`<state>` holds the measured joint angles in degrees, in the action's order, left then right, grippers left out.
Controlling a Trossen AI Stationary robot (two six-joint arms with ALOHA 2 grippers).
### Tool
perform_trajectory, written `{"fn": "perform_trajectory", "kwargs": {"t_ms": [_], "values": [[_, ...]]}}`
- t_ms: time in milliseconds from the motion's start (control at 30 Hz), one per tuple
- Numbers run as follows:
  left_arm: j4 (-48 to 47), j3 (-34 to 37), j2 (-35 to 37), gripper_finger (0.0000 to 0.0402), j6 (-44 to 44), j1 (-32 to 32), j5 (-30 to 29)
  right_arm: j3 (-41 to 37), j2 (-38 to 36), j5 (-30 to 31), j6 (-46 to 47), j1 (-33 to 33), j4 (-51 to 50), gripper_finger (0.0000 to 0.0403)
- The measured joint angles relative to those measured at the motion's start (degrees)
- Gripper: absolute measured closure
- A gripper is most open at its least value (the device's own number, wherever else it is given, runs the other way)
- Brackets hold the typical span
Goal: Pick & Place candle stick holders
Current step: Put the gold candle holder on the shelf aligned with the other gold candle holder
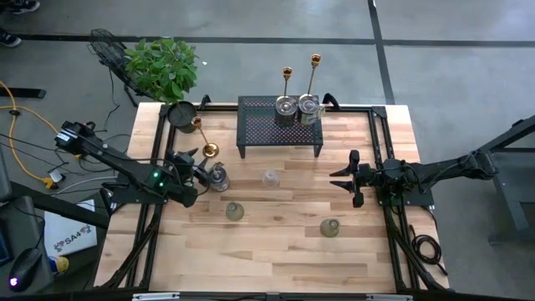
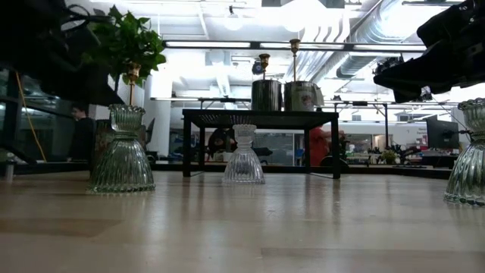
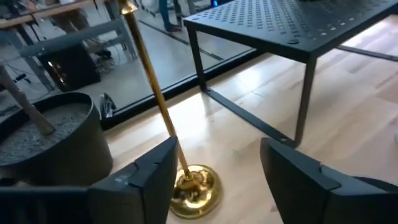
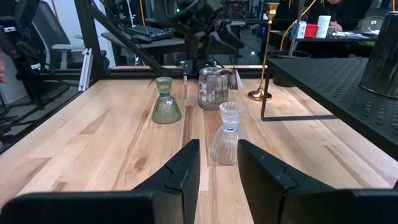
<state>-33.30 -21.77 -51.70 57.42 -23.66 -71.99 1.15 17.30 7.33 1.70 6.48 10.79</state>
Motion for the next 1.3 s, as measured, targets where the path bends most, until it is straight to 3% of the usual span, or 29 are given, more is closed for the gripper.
{"fn": "perform_trajectory", "kwargs": {"t_ms": [400, 733, 1300], "values": [[8.2, 6.7, 0.0, 0.0168, 0.4, 0.0, -8.1, 0.0, 0.0, 0.0, 0.0, 0.0, 0.0, 0.0304], [11.9, 7.5, 0.0, 0.0174, -0.2, 0.2, -8.8, 0.0, 0.0, 0.0, 0.0, 0.0, 0.0, 0.0304], [36.7, 7.5, -0.1, 0.018, -29.0, 15.1, 4.8, 0.0, 0.0, 0.0, 0.0, 0.0, 0.0, 0.0304]]}}
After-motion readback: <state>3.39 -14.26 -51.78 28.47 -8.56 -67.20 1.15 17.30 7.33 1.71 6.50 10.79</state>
